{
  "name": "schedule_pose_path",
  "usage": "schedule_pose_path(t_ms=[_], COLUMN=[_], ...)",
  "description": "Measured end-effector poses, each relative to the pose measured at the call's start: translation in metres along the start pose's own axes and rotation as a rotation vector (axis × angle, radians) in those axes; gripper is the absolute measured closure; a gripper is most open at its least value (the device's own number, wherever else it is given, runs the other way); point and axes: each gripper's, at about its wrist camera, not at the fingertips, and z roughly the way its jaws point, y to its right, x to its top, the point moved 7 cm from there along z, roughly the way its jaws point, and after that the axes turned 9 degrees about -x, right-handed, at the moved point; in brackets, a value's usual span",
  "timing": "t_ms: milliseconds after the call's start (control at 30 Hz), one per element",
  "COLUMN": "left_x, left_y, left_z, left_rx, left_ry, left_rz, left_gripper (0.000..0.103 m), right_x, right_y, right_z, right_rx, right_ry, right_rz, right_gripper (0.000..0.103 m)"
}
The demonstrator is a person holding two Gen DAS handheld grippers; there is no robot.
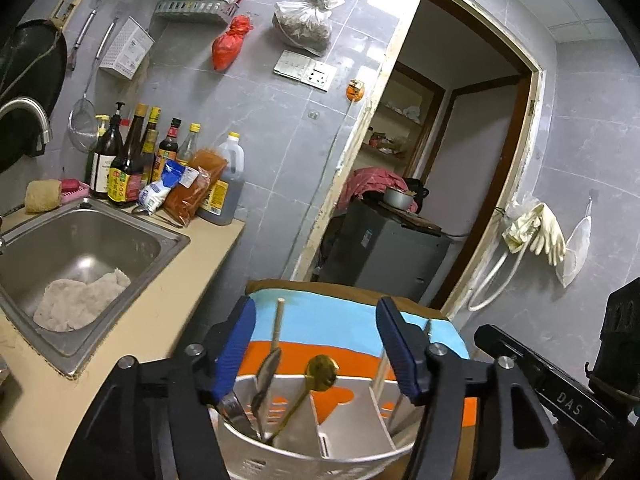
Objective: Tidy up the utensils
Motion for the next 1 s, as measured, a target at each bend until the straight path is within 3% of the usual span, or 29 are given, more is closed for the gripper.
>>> schedule_pose_path(t_ms=[33,233,333,467,833,1000], left_x=[-0.001,-0.004,-0.005,-0.005,-0.020,-0.039], left_y=[0.003,0.021,0.035,0.052,0.103,0.128], left_z=[-0.001,-0.008,-0.014,-0.026,-0.075,-0.099], left_rx=[-0.009,-0.010,0.000,0.016,0.091,0.106], left_ry=[-0.008,-0.042,-0.066,-0.075,-0.065,-0.075], left_rz=[-0.005,0.037,0.073,0.102,0.139,0.141], left_gripper=[0.038,0.023,0.011,0.003,0.001,0.001], right_x=[0.001,0.004,0.006,0.007,0.007,-0.004], right_y=[0.003,0.022,0.031,0.042,0.079,0.102], right_z=[-0.004,-0.023,-0.035,-0.055,-0.119,-0.157], right_rx=[-0.007,-0.069,-0.093,-0.115,-0.142,-0.176], right_ry=[0.006,0.016,0.021,0.030,0.047,0.039], right_rz=[0.011,0.037,0.053,0.057,0.051,0.035], right_gripper=[0.066,0.064,0.053,0.042,0.010,0.004])
